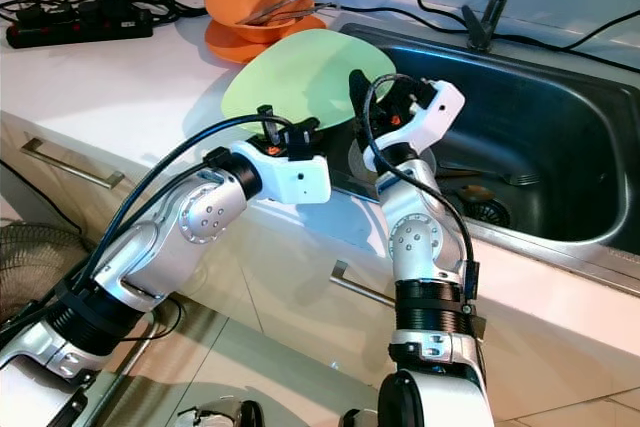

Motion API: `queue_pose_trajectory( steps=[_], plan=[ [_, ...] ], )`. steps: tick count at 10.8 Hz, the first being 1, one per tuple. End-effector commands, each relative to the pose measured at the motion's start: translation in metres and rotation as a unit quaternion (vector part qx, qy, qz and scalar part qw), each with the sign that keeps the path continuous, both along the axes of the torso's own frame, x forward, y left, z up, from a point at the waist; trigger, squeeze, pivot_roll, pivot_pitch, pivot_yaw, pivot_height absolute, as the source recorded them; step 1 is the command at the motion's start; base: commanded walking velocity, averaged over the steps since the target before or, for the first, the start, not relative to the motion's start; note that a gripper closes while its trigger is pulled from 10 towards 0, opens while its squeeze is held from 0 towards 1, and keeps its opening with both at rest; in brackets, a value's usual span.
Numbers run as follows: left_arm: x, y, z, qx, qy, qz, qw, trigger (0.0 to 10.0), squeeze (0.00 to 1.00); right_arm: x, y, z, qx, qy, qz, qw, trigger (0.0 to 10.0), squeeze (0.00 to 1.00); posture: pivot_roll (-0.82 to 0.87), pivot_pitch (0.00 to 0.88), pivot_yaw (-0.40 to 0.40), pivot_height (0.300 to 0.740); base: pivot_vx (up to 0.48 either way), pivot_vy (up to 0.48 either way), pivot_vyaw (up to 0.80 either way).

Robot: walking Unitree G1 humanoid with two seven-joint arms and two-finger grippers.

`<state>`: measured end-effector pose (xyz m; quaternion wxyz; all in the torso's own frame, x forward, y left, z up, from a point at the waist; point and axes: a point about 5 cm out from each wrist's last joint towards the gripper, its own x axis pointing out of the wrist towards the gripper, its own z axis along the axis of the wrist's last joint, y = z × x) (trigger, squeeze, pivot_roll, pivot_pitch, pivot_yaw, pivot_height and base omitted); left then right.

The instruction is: Kitchen organization

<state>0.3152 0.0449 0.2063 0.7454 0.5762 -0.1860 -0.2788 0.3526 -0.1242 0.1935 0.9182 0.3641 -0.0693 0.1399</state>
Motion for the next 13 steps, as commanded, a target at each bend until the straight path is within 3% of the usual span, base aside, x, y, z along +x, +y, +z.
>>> queue_pose_trajectory(
  steps=[1, 5, 6, 10, 13],
  plan=[
    [0.000, 0.001, 0.007, -0.004, -0.025, 0.000, 1.000, 10.0, 0.00, 0.002, 0.000, 0.001, 0.002, 0.004, -0.005, 1.000, 0.0, 0.00, 0.07, 0.066, 0.028, 0.740, 0.000, 0.000, 0.00],
    [0.002, 0.003, 0.007, -0.004, -0.031, 0.002, 1.000, 10.0, 0.00, 0.002, -0.001, 0.001, 0.017, 0.005, -0.005, 1.000, 0.0, 0.00, 0.07, 0.069, 0.028, 0.740, 0.000, 0.000, 0.00],
    [0.003, 0.003, 0.007, -0.009, -0.030, 0.003, 1.000, 10.0, 1.00, 0.002, -0.001, 0.001, 0.018, 0.006, -0.005, 1.000, 0.0, 0.00, 0.07, 0.069, 0.028, 0.740, 0.000, 0.000, 0.00],
    [0.003, 0.003, 0.008, -0.015, -0.034, 0.004, 0.999, 10.0, 1.00, 0.003, -0.003, 0.000, 0.032, 0.011, -0.009, 0.999, 0.0, 0.00, 0.07, 0.069, 0.028, 0.740, 0.000, 0.000, 0.00],
    [0.002, 0.001, 0.016, -0.033, -0.058, -0.003, 0.998, 10.0, 0.97, 0.006, -0.013, 0.002, 0.074, 0.014, -0.048, 0.996, 0.0, 0.00, 0.07, 0.064, 0.031, 0.740, 0.000, 0.000, 0.00]
  ],
)
